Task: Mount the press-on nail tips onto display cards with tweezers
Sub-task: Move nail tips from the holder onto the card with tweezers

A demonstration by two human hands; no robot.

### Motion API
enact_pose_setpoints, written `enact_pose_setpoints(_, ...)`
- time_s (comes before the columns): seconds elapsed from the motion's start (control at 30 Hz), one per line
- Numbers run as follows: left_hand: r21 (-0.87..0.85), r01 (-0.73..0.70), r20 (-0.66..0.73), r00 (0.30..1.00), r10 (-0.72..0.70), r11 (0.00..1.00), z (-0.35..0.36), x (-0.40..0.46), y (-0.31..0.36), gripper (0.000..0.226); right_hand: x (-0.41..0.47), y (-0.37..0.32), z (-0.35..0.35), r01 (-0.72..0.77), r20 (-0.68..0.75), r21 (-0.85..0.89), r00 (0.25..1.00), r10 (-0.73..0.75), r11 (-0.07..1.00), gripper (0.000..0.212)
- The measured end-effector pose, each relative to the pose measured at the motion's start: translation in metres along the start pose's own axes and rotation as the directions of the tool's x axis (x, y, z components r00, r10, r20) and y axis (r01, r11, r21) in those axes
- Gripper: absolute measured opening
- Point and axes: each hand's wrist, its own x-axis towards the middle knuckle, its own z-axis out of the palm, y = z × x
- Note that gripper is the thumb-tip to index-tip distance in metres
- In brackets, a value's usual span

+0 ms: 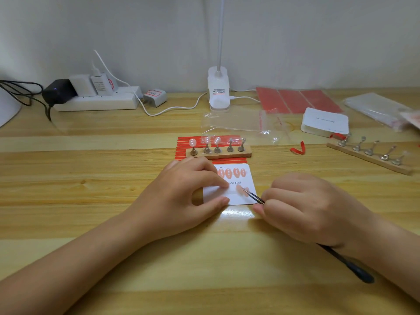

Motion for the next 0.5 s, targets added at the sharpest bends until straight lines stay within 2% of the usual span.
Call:
enact_pose_setpoints(0.3,0.028,0.002,0.004,1.000,-0.002,1.000,-0.0014,-0.0001,0.0038,0.038,0.0056,-0.0039,-0.0042,0.040,0.025,-0.023,0.999,-0.039,0.999,0.019)
enact_pose_setpoints(0.4,0.028,-0.001,0.005,1.000,0.000,1.000,-0.0017,0.0002,0.0042,0.038,0.0065,-0.0037,-0.0019,0.038,-0.003,-0.018,0.999,-0.038,0.999,0.029)
enact_pose_setpoints(0.5,0.018,-0.001,0.000,1.000,0.001,1.000,-0.0016,0.0000,0.0039,0.037,0.0042,-0.0050,-0.0023,-0.072,-0.103,0.145,0.991,0.087,0.987,0.024)
